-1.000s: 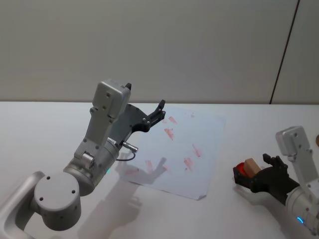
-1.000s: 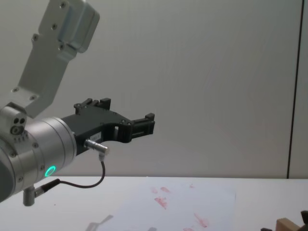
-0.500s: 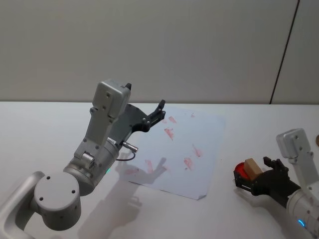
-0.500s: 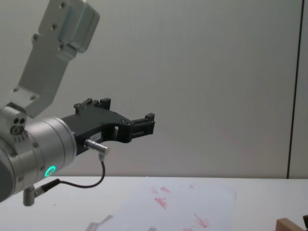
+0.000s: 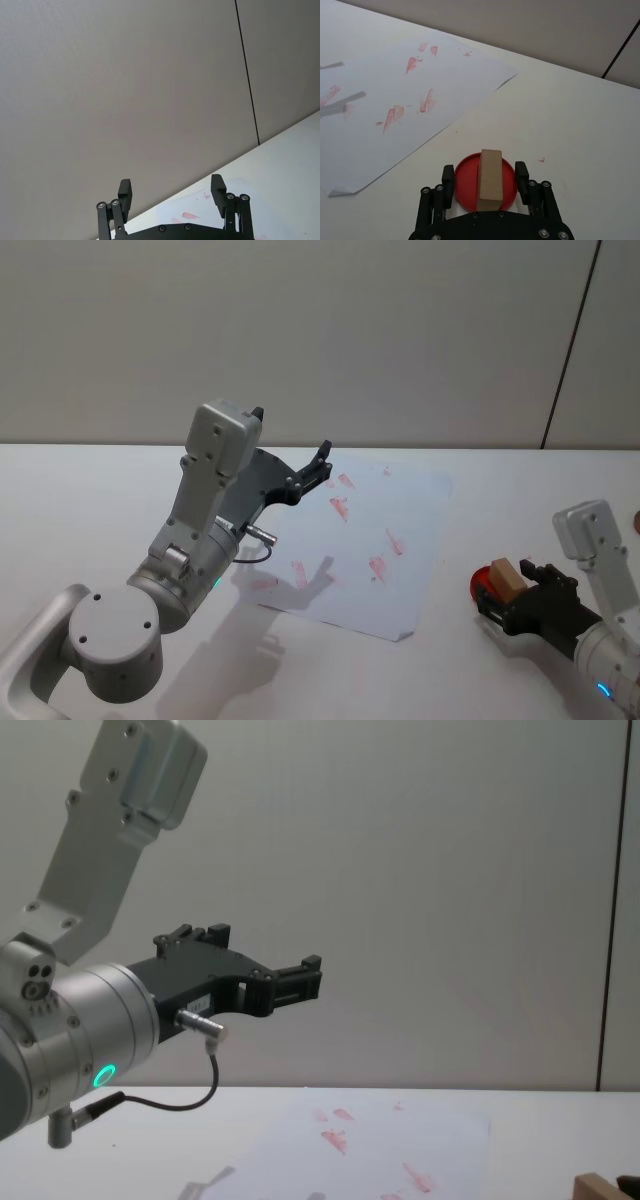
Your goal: Use the one hand to pick up the stamp and affix it onto the A4 paper.
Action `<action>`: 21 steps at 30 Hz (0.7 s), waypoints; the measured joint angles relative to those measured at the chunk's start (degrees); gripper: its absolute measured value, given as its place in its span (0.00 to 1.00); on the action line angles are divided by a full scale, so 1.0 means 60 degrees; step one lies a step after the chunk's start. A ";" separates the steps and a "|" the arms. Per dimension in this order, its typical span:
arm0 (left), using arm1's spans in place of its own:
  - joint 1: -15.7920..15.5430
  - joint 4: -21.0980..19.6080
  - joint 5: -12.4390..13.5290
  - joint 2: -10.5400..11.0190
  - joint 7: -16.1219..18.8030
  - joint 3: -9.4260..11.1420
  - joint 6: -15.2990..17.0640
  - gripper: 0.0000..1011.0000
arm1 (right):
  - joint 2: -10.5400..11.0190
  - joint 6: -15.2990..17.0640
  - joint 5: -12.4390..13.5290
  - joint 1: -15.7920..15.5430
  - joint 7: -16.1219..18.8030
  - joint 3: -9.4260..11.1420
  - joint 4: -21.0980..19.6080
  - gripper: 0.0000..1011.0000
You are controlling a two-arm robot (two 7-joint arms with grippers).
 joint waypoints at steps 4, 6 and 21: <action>-0.0001 0.0000 0.0000 0.0000 0.0000 0.0000 0.0000 0.99 | -0.0004 0.0006 -0.0005 -0.0004 0.0004 -0.0004 0.0001 0.61; 0.0000 0.0000 0.0000 0.0000 0.0000 0.0000 0.0000 0.99 | -0.0005 0.0006 -0.0008 -0.0006 0.0005 -0.0004 0.0000 0.55; 0.0000 0.0000 0.0000 0.0000 0.0000 0.0000 0.0000 0.99 | -0.0005 0.0021 -0.0011 -0.0012 0.0005 -0.0005 0.0001 0.22</action>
